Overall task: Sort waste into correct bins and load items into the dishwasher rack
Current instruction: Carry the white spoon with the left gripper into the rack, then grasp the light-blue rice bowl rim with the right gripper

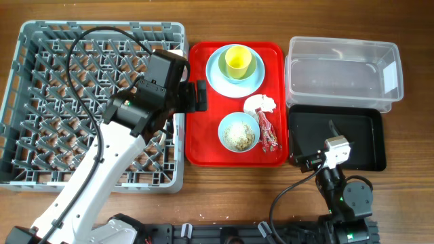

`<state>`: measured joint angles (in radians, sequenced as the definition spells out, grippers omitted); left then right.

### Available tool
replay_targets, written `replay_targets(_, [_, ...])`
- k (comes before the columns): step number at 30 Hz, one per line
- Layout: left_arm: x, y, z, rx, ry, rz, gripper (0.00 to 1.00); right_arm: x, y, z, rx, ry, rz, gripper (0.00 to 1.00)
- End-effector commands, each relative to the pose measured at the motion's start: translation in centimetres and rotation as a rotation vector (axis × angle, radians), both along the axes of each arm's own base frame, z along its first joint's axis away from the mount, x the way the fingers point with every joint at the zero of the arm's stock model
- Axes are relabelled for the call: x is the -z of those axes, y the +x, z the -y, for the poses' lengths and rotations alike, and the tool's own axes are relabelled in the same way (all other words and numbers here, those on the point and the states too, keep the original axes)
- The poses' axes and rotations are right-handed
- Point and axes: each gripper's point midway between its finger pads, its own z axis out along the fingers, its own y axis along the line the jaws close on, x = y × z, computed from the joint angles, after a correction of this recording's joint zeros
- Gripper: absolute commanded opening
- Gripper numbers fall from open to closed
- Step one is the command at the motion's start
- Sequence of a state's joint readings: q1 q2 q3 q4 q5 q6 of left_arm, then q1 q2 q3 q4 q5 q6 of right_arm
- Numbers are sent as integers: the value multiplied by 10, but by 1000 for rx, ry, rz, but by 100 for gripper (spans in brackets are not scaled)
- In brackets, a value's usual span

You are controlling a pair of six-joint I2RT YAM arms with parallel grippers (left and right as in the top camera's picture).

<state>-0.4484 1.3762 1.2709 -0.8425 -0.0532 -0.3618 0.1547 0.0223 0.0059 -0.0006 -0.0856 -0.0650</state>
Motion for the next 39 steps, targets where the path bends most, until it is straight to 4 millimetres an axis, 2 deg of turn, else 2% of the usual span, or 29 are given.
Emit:
replay_targets(1, [-2,1,0,-11,-18,-1,100,-2,0,-1,-2,16,4,100])
replay_targets(4, [-5,17,-30,-108,3,29,100,-2,0,-1,-2,16,4,100])
replay_targets(5, [-6,22,-46,-154,3,30,100,-2,0,-1,-2,16,4,100])
replay_targets(6, [-6,27,-66,-209,4,30,100,-2,0,-1,-2,16,4,100])
replay_targets(8, [-6,36,-131,-388,6,29,100,-2,0,-1,-2,16,4,100])
replay_targets(11, [-6,33,-197,-569,9,28,100,-2,0,-1,-2,16,4,100])
replay_targets(13, [-6,29,-223,-639,10,28,100,-2,0,-1,-2,15,8,100])
replay_targets(16, [-6,26,-235,-675,11,28,100,-3,-2,-7,-38,18,8,100])
replay_targets(17, [-6,26,-235,-675,11,28,100,-4,-5,-16,-93,54,3,100])
replay_targets(18, [-6,26,-235,-675,11,28,100,-10,-8,-23,-140,105,11,100])
replay_targets(19, [-6,26,-235,-675,10,28,100,-26,-14,-34,-215,212,28,100])
replay_targets(21, [-6,26,-235,-675,11,28,100,-32,-18,-32,-199,266,-71,100])
replay_targets(22, [-6,26,-235,-675,11,28,100,-42,-21,-26,-160,265,-103,100])
replay_targets(23, [-6,26,-235,-675,10,28,100,-60,-24,-20,-130,264,-111,99])
replay_targets(25, [-6,26,-235,-675,10,28,100,-128,-34,-12,-82,253,-173,100])
replay_targets(26, [-6,26,-235,-675,10,28,100,-149,-35,-11,-64,225,-249,100])
replay_targets(27, [-6,26,-235,-675,10,28,100,-163,-37,-10,-57,167,-342,100])
replay_targets(28, [-6,26,-235,-675,10,28,100,-168,-33,-10,-46,116,-462,100])
replay_targets(29, [-6,26,-235,-675,10,28,100,-167,-29,-7,-14,84,-616,100])
replay_targets(30, [-6,26,-235,-675,11,28,100,-166,-25,-8,-10,74,-697,100])
replay_targets(31, [-6,26,-235,-675,11,28,100,-165,-12,-21,-51,86,-820,100])
replay_targets(32, [-6,26,-235,-675,10,28,100,-162,-1,-29,-83,97,-864,100])
replay_targets(33, [-6,26,-235,-675,10,28,100,-149,8,-42,-105,189,-970,99])
replay_targets(34, [-6,26,-235,-675,10,28,100,-127,13,-57,-135,261,-1109,84])
replay_targets(35, [-6,26,-235,-675,11,28,100,-101,14,-69,-158,228,-1216,73])
replay_targets(37, [-6,26,-235,-675,10,28,100,-59,15,-95,-169,142,-1319,68])
replay_targets(38, [-6,26,-235,-675,10,28,100,-30,12,-117,-150,73,-1353,67])
replay_targets(39, [-6,26,-235,-675,11,28,100,-14,11,-124,-113,31,-1361,65])
